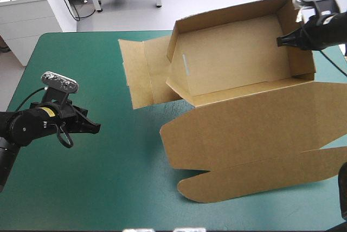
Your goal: Fold the box
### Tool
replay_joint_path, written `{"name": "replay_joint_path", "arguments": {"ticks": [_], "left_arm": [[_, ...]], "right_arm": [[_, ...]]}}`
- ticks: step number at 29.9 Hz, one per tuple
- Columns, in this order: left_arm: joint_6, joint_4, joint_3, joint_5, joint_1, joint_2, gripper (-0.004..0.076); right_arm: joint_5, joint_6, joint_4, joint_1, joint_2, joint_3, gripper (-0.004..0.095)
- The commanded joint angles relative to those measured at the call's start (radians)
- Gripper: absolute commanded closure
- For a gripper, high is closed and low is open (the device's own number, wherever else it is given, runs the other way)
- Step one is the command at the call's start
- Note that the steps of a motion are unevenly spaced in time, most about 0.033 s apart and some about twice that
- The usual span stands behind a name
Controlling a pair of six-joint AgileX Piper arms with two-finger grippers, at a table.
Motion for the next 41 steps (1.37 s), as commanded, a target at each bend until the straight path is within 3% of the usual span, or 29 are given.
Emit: {"name": "replay_joint_path", "arguments": {"ticks": [1,8,13,21,23,34,37,41], "left_arm": [[-0.007,-0.014,-0.028,-0.044,-0.001,-0.019,0.0733],[-0.011,-0.024,-0.028,-0.082,0.006,-0.010,0.0722],[0.044,-0.143,-0.028,-0.098,0.119,0.050,0.0703],[0.568,-0.815,0.012,0.085,0.450,0.199,0.0706],[0.639,-0.916,0.026,0.130,0.490,0.243,0.0709],[0.748,-1.181,0.028,0.260,0.503,0.412,0.0704],[0.787,-1.245,0.028,0.309,0.491,0.438,0.0640],[0.856,-1.296,0.028,0.366,0.453,0.443,0.0421]], "right_arm": [[0.004,-0.039,0.112,-0.082,-0.098,-0.034,0.0927],[0.004,-0.063,0.148,-0.136,-0.150,-0.032,0.0927],[0.005,-0.085,0.265,-0.136,-0.162,-0.032,0.0927],[0.005,-0.090,0.334,-0.136,-0.162,-0.032,0.0927],[0.005,-0.095,0.365,-0.136,-0.162,-0.030,0.0927],[0.005,-0.136,0.439,-0.064,-0.167,0.096,0.0927],[0.005,-0.150,0.443,-0.029,-0.167,0.127,0.0927],[0.003,-0.150,0.441,0.006,-0.167,0.149,0.0925]]}}
